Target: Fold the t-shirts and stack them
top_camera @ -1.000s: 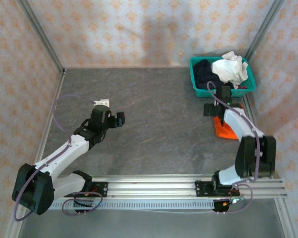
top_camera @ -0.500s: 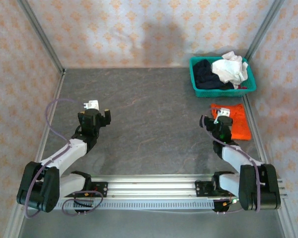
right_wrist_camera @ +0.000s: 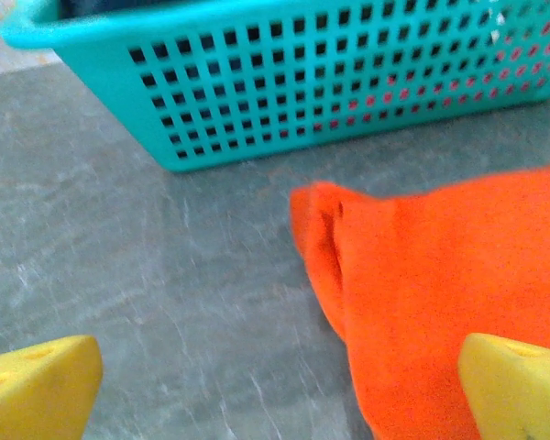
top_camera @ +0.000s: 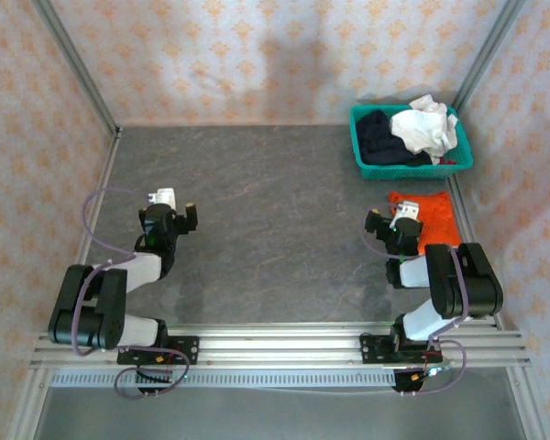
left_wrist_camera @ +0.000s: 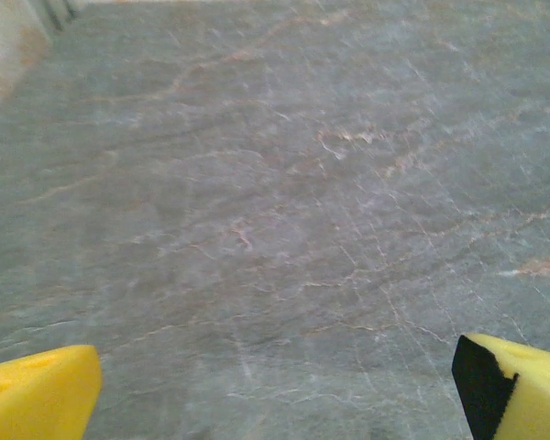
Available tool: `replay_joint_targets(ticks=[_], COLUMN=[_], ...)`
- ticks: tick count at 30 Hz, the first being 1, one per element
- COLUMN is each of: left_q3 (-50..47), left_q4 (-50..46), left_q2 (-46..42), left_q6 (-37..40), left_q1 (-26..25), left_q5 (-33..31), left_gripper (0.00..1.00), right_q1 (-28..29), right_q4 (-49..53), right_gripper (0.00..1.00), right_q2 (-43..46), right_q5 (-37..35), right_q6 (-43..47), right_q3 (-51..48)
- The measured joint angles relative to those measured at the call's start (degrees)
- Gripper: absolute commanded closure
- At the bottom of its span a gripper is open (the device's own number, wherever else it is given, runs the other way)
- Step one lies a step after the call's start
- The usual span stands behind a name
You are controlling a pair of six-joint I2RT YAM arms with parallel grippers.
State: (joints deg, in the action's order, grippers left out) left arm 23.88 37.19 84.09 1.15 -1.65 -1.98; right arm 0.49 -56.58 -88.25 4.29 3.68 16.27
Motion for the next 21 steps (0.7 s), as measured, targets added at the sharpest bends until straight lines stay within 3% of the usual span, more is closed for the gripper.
replay_joint_targets(ticks=[6, 21], left_q3=[0.3, 0.5], left_q4=[0.7, 1.2], left_q2=[1.6, 1.6], left_q6=[0.0, 0.0], left_q1=[0.0, 0.0], left_q5=[0.9, 0.9], left_gripper=[0.0, 0.0], right_q1=[0.0, 0.0], right_q4=[4.2, 7.8], right_gripper=[0.01, 0.0], right_q2=[0.0, 0.0], right_q5=[0.0, 0.0], right_q6=[0.1, 0.0], right_q3=[5.6, 6.0])
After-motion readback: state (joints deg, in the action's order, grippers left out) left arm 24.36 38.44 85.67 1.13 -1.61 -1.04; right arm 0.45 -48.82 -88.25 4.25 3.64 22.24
